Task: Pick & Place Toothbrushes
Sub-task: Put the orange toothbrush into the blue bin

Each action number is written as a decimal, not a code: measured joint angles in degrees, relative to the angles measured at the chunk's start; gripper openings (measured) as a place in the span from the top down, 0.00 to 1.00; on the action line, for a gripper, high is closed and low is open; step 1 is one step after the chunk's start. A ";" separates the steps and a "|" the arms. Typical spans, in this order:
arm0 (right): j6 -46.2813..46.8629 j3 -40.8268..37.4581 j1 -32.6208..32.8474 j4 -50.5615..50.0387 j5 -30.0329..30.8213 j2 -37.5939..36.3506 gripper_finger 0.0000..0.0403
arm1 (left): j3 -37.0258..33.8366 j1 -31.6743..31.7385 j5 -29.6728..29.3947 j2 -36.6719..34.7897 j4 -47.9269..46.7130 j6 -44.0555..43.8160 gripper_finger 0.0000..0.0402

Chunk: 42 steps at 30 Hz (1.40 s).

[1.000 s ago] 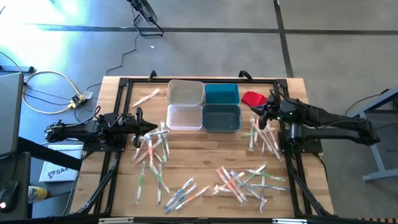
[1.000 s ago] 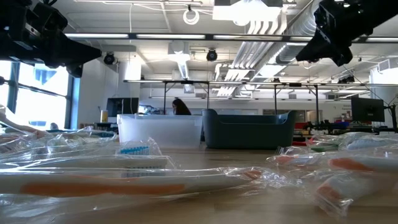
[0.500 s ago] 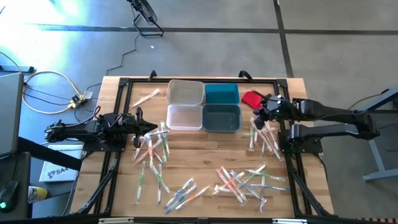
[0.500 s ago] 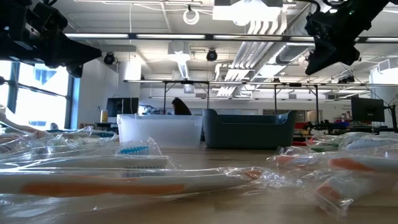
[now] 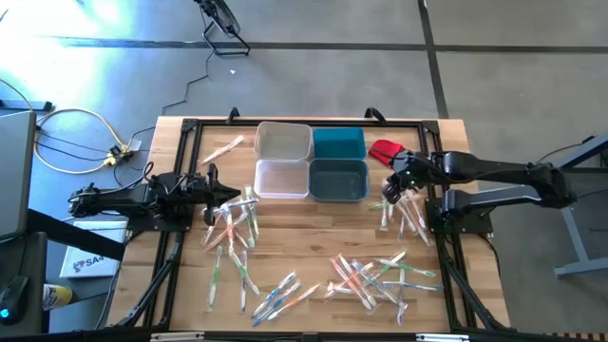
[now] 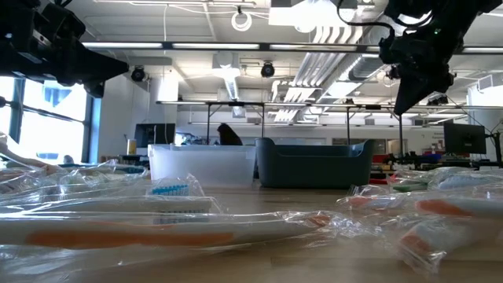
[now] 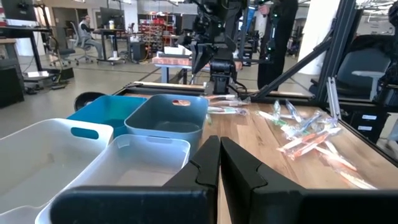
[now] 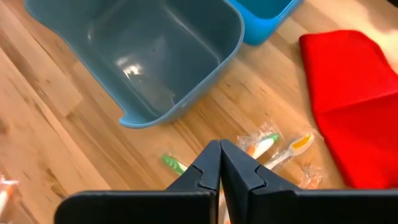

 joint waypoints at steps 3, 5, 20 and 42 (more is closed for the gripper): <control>0.07 0.00 0.00 0.00 0.09 1.75 0.99 | 0.00 0.02 -0.73 -0.01 0.09 0.00 0.97; 0.09 0.00 0.00 0.00 0.03 2.86 0.99 | 0.00 -0.01 -1.09 -0.01 0.11 0.00 0.97; 3.22 0.00 -0.02 -4.79 -0.45 6.14 0.68 | 0.00 0.00 -1.27 0.01 0.09 0.00 0.97; 12.12 -8.21 0.00 -1.74 -2.17 6.14 0.71 | 0.00 0.00 -1.39 0.02 0.06 0.00 0.97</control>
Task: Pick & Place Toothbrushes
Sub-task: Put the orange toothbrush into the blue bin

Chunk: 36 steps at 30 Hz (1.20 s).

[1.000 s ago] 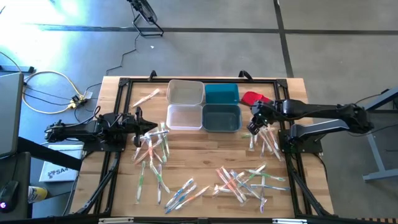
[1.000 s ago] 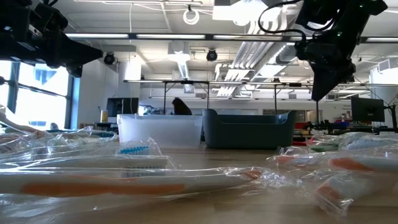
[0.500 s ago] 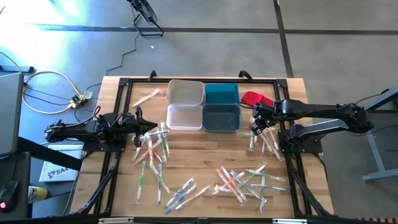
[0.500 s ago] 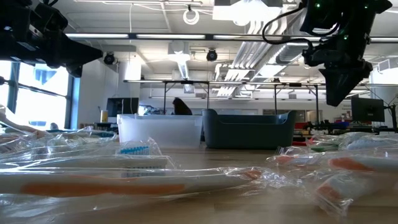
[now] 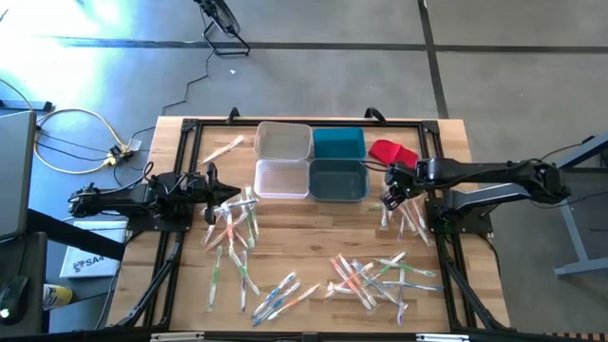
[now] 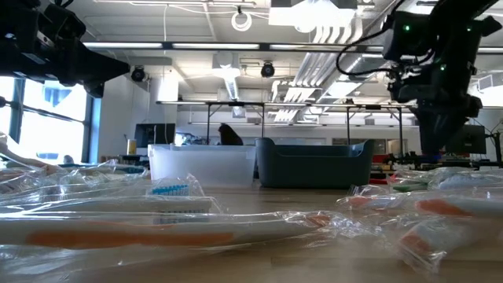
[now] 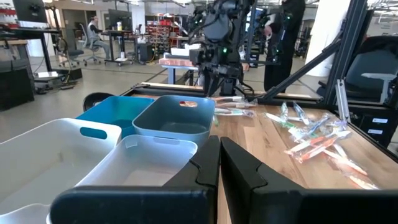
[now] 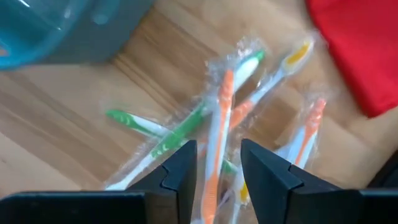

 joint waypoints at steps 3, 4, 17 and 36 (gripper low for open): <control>1.17 -1.24 -0.02 0.85 -1.11 0.00 0.71 | 0.00 0.01 0.00 -0.01 -0.02 0.00 0.97; 1.19 -1.54 -0.01 1.09 -1.31 0.00 0.71 | 0.00 0.02 0.00 -0.01 -0.02 0.00 0.97; 1.17 -5.93 -0.02 7.66 -1.02 -0.02 0.71 | 0.00 0.02 0.02 -0.02 -0.04 0.00 0.97; 1.10 -8.58 -0.02 11.16 -0.89 -0.01 0.78 | 0.00 0.01 0.04 -0.01 -0.09 0.00 0.97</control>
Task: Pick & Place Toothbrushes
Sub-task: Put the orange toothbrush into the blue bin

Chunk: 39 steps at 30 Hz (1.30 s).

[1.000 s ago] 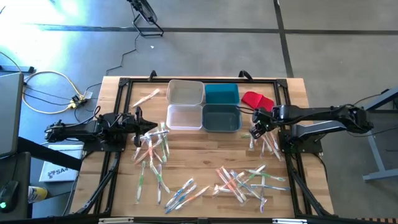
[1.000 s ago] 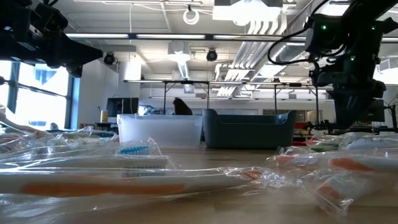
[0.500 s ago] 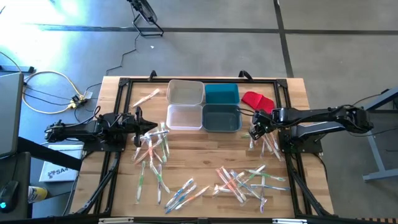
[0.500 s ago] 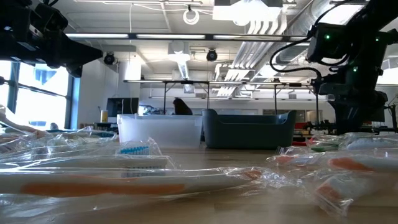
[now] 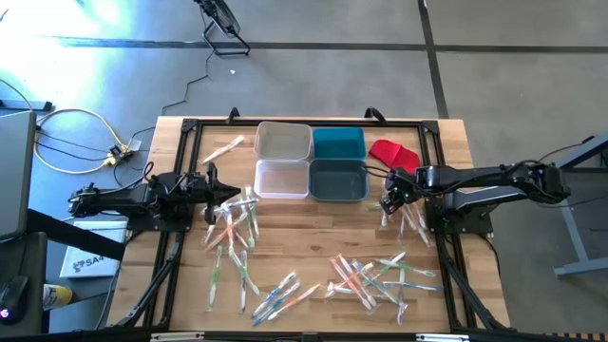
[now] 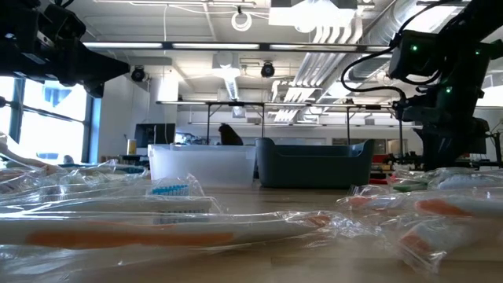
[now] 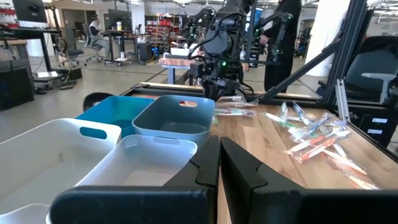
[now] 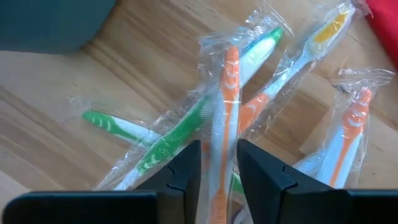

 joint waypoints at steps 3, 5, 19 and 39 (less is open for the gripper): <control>0.01 0.00 0.00 0.00 0.02 0.00 0.83 | 0.00 0.01 0.00 0.00 -0.01 0.00 0.97; 0.03 0.00 0.00 -0.02 0.04 0.02 0.87 | 0.00 0.00 0.00 0.00 0.00 0.00 0.97; -0.12 0.04 0.00 0.00 0.07 -0.01 0.99 | 0.00 -0.01 0.02 -0.01 -0.02 0.00 0.97; -8.86 9.11 0.00 -0.61 -0.61 -0.01 0.99 | 0.00 -0.01 0.02 -0.01 -0.02 0.00 0.97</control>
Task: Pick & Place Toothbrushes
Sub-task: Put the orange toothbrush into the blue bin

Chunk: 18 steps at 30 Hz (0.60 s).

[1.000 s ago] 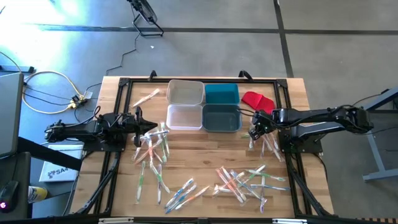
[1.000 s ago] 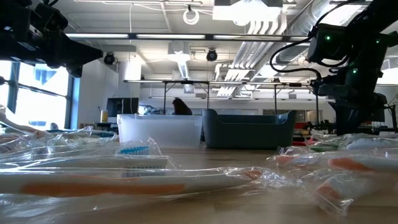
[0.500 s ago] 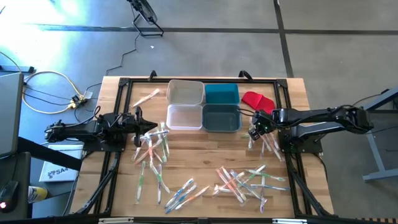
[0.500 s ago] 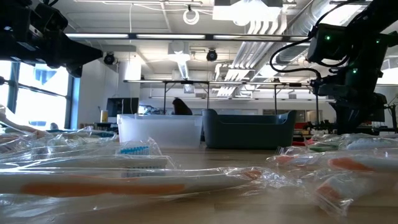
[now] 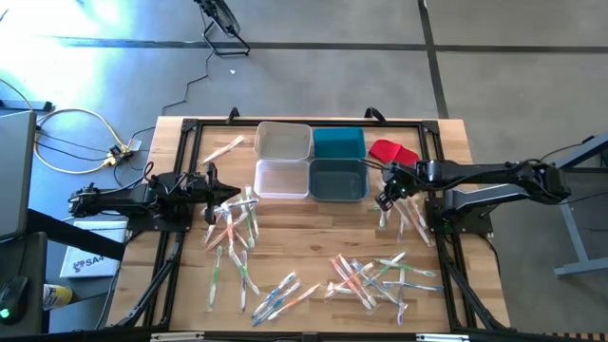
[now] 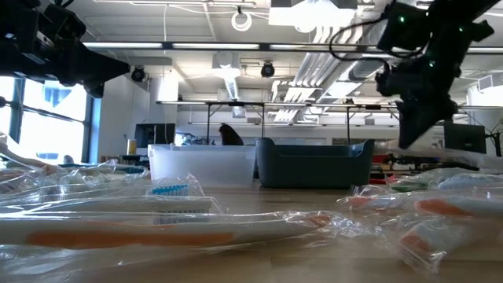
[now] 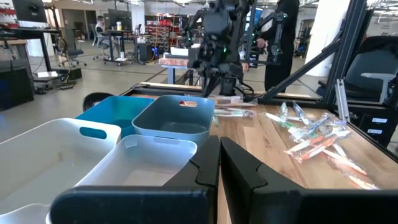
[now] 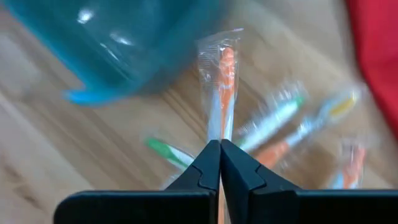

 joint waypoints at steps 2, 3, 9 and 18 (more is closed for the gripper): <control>-1.60 2.52 0.00 -1.16 0.12 0.00 0.99 | 0.00 0.00 0.00 0.00 0.00 0.00 0.97; -2.18 3.85 0.01 -1.86 0.35 0.00 0.99 | 0.00 0.02 0.00 0.01 0.00 -0.01 0.97; -6.51 10.85 0.00 -4.25 0.68 0.00 0.99 | 0.00 0.00 0.00 0.02 0.00 0.00 0.97; -14.06 18.43 0.01 -2.01 8.46 0.00 0.99 | 0.00 0.01 0.00 0.01 0.00 -0.01 0.97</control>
